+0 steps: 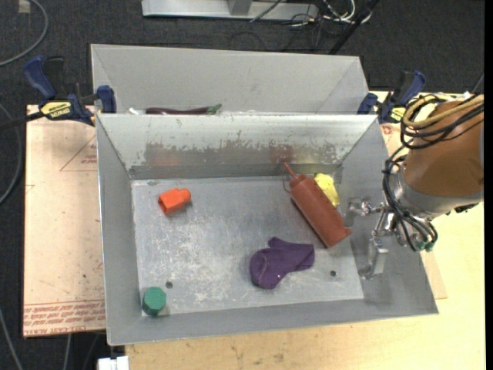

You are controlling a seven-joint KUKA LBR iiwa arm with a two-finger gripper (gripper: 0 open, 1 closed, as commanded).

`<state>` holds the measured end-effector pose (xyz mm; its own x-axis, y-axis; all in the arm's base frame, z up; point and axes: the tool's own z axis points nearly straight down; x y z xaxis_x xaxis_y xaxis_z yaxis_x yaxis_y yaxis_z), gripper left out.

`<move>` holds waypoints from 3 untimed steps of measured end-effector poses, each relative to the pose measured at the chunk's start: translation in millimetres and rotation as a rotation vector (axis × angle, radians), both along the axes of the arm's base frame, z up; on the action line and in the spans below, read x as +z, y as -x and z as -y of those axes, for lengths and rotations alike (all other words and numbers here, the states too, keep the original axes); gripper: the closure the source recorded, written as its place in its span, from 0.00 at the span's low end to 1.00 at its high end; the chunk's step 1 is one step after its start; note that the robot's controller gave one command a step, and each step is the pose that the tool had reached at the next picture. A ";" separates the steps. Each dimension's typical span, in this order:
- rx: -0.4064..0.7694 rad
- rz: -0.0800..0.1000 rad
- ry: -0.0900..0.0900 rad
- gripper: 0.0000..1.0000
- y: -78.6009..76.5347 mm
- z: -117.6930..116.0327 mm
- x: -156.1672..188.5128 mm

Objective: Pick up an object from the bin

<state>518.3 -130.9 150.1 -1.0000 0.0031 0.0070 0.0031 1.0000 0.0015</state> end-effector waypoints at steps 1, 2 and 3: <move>0.003 0.008 0.002 0.00 -2.1 -0.4 4.1; 0.053 0.011 0.005 0.00 -15.3 -17.6 -11.7; 0.112 0.010 0.003 0.00 -25.3 -39.2 -29.5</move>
Offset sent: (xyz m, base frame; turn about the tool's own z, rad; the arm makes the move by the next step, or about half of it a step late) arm 0.0449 0.0750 -0.0614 -0.1970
